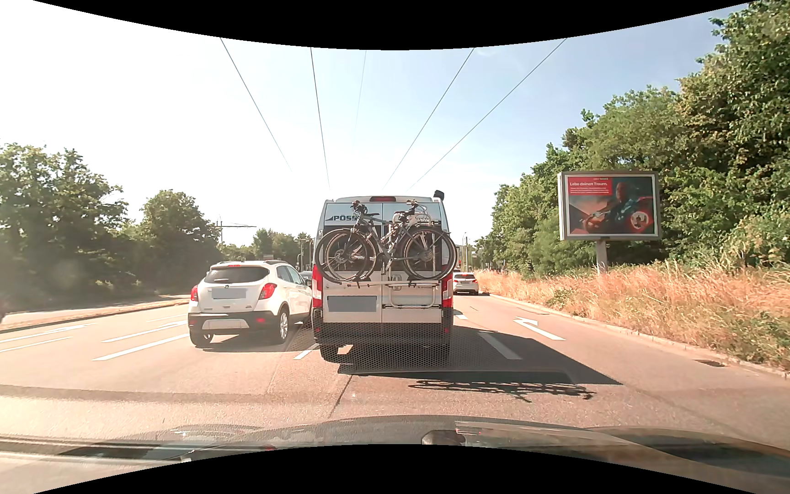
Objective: Follow the waypoints while adhering to traffic rules and regulations
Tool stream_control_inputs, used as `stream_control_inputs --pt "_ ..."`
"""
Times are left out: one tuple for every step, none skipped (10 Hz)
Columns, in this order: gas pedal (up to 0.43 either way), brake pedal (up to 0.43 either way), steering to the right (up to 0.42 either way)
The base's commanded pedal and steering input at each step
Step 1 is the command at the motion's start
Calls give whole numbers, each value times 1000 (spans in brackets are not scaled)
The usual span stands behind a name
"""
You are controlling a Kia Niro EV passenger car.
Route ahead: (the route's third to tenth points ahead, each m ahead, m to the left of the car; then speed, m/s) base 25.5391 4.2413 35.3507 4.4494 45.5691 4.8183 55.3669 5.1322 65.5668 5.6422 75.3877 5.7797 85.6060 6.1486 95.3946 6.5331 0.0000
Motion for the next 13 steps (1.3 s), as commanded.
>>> stream_control_inputs --pt "0 256 2" --pt "0 256 2" --pt "0 256 2" --pt "0 256 2" --pt "0 250 2" --pt "0 256 2" --pt "0 256 2" --pt "0 256 2" --pt "0 250 2" --pt "0 256 2" --pt "0 256 2" --pt "0 256 2" --pt "0 256 2"
